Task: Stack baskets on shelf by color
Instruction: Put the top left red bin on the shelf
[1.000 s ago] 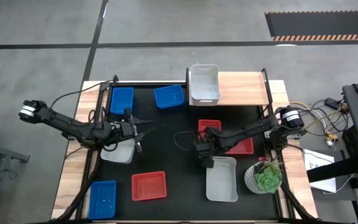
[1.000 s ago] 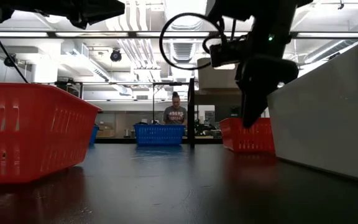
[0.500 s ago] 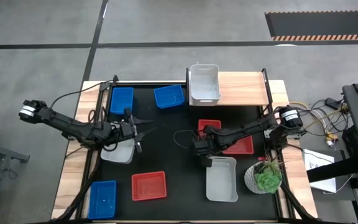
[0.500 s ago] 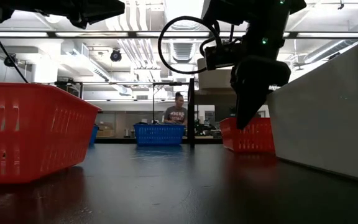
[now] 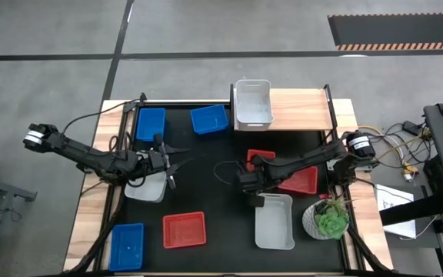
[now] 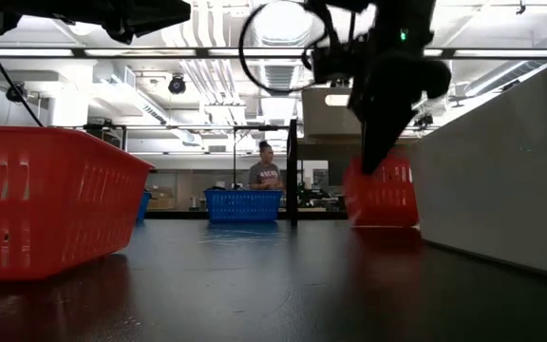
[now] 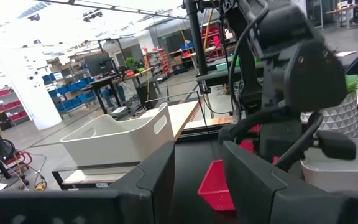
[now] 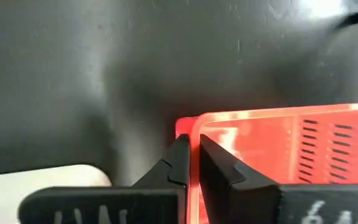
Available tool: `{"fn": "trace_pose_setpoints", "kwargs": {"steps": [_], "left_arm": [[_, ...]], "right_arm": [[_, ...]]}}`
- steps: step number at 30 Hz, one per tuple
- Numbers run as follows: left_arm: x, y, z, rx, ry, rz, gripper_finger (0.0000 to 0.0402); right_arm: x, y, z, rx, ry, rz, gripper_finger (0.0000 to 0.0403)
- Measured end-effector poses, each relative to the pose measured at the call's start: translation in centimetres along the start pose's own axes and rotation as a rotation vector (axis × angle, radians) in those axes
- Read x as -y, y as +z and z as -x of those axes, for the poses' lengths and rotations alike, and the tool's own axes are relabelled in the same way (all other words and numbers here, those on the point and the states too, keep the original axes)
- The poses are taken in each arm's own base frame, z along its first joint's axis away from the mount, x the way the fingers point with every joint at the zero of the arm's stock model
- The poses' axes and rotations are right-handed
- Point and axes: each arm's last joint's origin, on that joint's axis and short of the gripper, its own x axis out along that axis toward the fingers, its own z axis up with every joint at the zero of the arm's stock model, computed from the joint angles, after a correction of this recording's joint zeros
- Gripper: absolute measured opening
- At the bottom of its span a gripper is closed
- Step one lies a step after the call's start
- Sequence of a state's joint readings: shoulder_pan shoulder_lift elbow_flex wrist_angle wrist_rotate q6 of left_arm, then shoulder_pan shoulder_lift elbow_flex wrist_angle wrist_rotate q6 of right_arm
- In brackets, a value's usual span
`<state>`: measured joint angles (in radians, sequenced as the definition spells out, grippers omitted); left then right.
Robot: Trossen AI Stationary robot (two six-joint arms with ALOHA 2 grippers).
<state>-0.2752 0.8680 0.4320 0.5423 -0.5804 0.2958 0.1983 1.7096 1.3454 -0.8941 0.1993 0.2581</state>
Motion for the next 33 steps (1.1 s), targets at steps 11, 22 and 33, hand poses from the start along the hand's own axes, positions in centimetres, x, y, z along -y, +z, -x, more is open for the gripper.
{"fn": "trace_pose_setpoints", "kwargs": {"steps": [11, 22, 33], "left_arm": [[0.0, 0.0, 0.0, -0.002, -0.001, 0.000, 0.0118], [0.1, -0.1, -0.1, -0.006, -0.002, -0.003, 0.0118], [0.1, -0.1, -0.1, -0.007, -0.002, -0.003, 0.0118]], "right_arm": [[-2.8, 1.9, 8.2, 0.036, 0.141, 0.260, 0.0013], [-4.2, 2.9, 18.5, 0.304, 0.181, 0.389, 0.0013], [-0.3, 0.9, 23.6, 0.299, -0.222, 0.402, 0.0012]]}}
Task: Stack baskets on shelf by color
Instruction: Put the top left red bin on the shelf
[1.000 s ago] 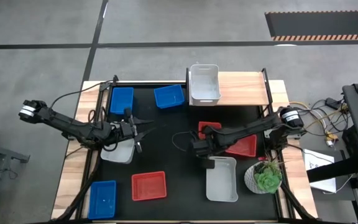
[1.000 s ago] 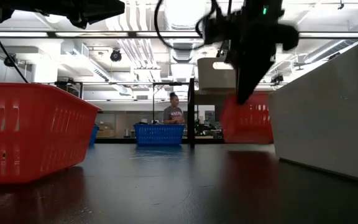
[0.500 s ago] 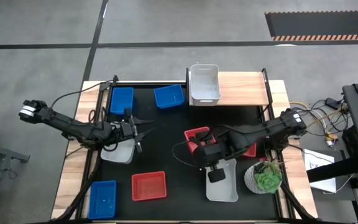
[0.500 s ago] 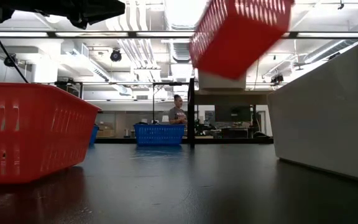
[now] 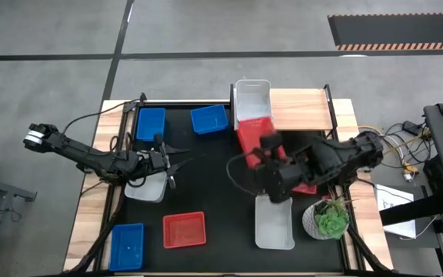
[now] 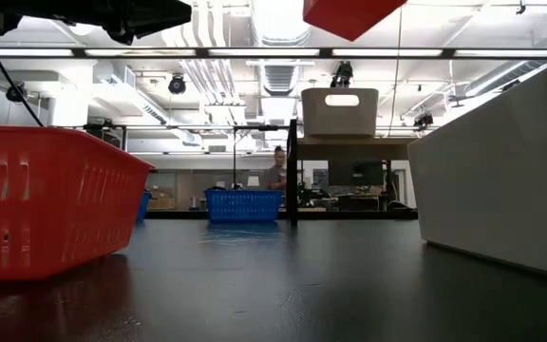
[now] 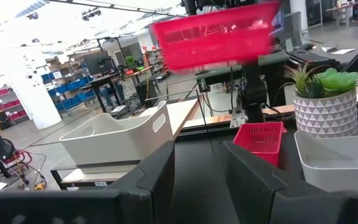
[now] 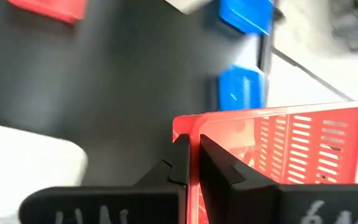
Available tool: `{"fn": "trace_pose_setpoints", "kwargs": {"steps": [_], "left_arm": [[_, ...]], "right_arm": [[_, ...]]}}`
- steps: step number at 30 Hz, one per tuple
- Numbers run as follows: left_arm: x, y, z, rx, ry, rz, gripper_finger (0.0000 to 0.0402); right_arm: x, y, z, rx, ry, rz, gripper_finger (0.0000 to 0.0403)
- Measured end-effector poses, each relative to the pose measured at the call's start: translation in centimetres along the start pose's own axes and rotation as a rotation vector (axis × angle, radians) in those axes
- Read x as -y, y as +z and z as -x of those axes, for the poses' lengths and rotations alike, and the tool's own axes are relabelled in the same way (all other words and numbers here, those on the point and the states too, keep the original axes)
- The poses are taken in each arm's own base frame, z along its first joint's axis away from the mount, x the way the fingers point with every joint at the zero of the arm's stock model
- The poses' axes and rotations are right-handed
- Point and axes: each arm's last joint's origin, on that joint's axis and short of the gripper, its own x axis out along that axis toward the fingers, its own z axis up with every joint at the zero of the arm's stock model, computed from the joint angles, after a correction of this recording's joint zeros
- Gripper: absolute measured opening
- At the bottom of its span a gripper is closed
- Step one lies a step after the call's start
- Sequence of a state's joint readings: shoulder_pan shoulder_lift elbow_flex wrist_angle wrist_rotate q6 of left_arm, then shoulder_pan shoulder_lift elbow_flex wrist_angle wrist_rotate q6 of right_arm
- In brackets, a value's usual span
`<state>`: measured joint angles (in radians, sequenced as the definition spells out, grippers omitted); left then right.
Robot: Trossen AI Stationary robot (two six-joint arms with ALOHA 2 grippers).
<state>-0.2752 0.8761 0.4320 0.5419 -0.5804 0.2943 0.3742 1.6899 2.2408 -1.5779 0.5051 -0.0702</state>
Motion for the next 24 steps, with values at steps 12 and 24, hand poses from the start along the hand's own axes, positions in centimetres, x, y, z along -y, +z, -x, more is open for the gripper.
{"fn": "trace_pose_setpoints", "kwargs": {"steps": [12, 24], "left_arm": [[0.0, 0.0, 0.0, 0.000, 0.000, -0.001, 0.0118], [0.0, 0.0, 0.0, 0.000, 0.000, -0.001, 0.0118]], "right_arm": [[8.0, -5.2, 1.6, -0.011, -0.046, -0.161, 0.0012], [12.3, -12.5, 0.5, -0.141, -0.016, -0.282, 0.0012]]}}
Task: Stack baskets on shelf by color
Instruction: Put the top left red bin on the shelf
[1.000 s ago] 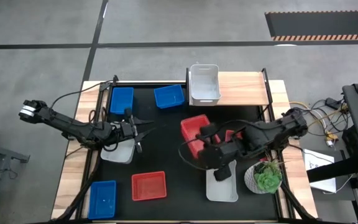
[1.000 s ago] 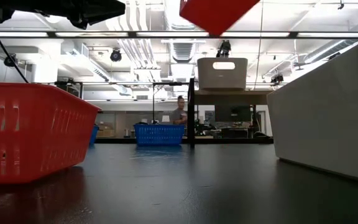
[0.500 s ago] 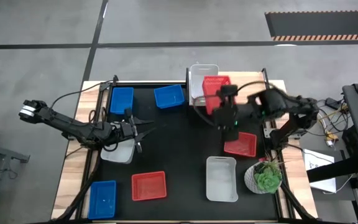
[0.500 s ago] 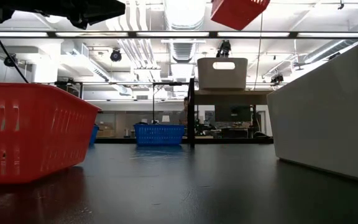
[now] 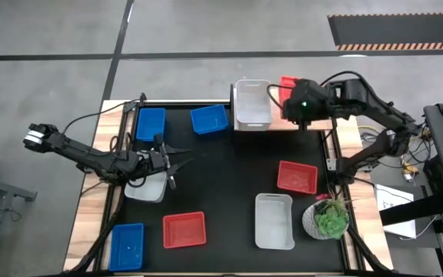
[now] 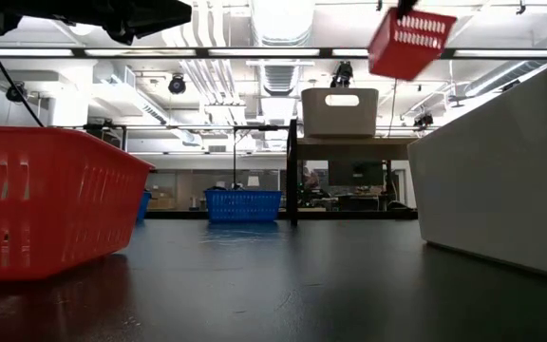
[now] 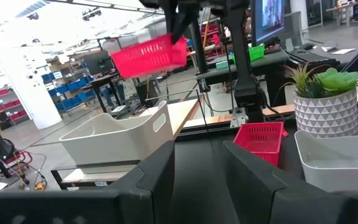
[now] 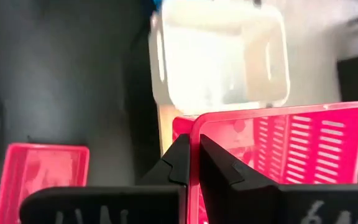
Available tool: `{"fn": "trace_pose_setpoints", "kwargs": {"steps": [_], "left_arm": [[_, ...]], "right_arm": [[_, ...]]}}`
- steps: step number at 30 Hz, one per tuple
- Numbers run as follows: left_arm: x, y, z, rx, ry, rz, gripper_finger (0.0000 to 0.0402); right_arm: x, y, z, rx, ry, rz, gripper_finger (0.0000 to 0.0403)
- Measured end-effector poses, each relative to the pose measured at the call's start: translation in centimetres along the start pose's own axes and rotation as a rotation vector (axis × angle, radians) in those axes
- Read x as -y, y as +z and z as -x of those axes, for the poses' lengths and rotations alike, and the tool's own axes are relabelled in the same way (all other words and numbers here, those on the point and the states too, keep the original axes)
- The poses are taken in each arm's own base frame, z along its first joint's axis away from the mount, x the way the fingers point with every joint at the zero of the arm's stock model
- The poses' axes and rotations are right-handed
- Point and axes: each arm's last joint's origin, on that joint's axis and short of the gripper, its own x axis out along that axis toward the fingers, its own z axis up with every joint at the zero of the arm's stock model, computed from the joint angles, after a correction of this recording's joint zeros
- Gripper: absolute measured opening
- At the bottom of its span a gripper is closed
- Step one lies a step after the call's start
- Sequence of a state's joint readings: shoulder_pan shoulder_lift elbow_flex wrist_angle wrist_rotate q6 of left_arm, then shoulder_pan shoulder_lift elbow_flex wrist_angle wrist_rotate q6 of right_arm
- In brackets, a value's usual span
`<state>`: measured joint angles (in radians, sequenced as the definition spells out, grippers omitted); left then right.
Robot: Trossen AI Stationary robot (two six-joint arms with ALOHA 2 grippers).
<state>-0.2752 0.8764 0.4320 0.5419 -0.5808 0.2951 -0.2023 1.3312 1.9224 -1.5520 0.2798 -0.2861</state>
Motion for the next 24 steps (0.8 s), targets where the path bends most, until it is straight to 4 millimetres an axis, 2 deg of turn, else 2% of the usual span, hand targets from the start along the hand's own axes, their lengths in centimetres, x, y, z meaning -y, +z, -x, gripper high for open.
{"fn": "trace_pose_setpoints", "kwargs": {"steps": [5, 15, 20, 24], "left_arm": [[0.0, 0.0, 0.0, 0.000, 0.000, -0.001, 0.0118], [0.0, 0.0, 0.0, 0.000, 0.000, -0.007, 0.0118], [0.0, 0.0, 0.0, 0.000, 0.000, -0.007, 0.0118], [0.0, 0.0, 0.0, 0.000, 0.000, -0.009, 0.0118]], "right_arm": [[0.7, -1.8, -2.2, -0.012, 0.019, -0.006, 0.0010], [1.6, -4.1, -7.4, -0.074, 0.009, 0.033, 0.0009], [1.9, -4.5, -10.0, -0.102, 0.004, 0.045, 0.0009], [2.2, -4.4, -11.2, -0.098, -0.003, 0.055, 0.0009]]}}
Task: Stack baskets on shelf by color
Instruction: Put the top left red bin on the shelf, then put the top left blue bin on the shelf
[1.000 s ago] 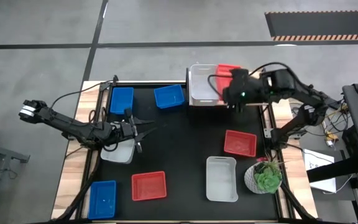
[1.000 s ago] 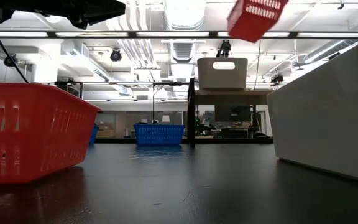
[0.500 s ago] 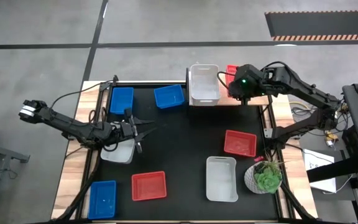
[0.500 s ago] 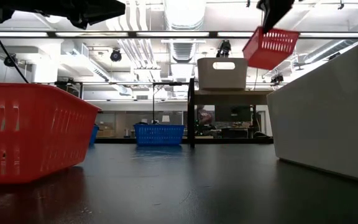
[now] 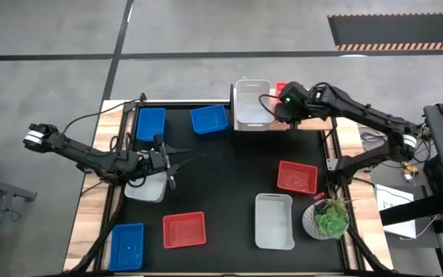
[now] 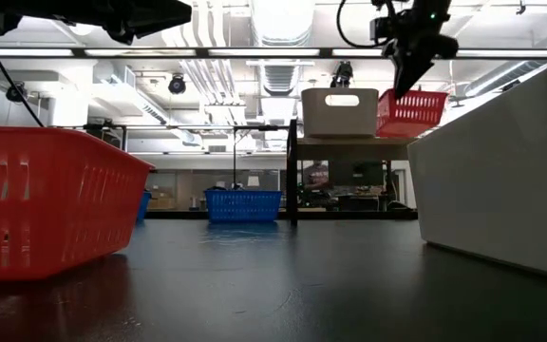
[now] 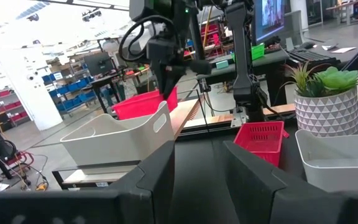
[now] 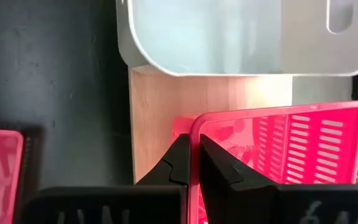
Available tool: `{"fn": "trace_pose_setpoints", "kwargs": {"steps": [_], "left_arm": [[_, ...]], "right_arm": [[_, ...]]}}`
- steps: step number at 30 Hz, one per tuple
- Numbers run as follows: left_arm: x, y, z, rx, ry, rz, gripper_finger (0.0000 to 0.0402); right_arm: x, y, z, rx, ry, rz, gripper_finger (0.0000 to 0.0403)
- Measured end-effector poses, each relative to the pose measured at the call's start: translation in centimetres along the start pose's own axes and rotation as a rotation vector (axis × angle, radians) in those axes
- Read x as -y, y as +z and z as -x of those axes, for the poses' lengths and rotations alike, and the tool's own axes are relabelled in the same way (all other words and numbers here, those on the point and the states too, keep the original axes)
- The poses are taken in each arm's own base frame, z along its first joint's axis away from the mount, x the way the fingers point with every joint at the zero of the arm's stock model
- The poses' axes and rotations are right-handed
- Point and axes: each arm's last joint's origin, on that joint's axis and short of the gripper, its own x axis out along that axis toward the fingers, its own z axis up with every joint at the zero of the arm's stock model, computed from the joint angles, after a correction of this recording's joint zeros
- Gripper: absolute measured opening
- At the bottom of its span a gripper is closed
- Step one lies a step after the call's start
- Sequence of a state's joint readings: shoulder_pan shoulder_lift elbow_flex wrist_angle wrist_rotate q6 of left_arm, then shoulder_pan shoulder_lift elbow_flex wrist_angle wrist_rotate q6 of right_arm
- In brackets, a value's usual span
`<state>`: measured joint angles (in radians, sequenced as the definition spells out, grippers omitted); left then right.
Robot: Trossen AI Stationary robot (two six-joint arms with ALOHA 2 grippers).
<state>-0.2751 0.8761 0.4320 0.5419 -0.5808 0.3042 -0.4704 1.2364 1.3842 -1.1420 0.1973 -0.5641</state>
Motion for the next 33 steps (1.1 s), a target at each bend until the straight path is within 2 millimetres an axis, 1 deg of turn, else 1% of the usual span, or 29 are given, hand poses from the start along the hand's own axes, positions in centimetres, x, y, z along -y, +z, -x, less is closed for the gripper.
{"fn": "trace_pose_setpoints", "kwargs": {"steps": [10, 16, 21, 27, 33], "left_arm": [[0.0, 0.0, 0.0, 0.000, 0.000, 0.000, 0.0118], [0.0, 0.0, 0.0, 0.000, 0.000, 0.000, 0.0118], [-0.1, 0.1, 0.0, 0.005, 0.001, 0.003, 0.0118], [-0.1, 0.1, 0.1, 0.009, 0.003, 0.009, 0.0118], [-0.1, 0.1, 0.1, 0.009, 0.003, 0.008, 0.0118]], "right_arm": [[0.4, 0.7, -1.9, -0.035, 0.014, -0.010, 0.0011], [0.4, 1.1, -3.2, -0.069, 0.031, -0.027, 0.0030], [0.4, 1.3, -4.0, -0.091, 0.041, -0.051, 0.0055], [0.4, 1.3, -4.1, -0.098, 0.037, -0.045, 0.0094], [0.7, 1.4, -3.1, -0.069, 0.017, -0.083, 0.0121]]}}
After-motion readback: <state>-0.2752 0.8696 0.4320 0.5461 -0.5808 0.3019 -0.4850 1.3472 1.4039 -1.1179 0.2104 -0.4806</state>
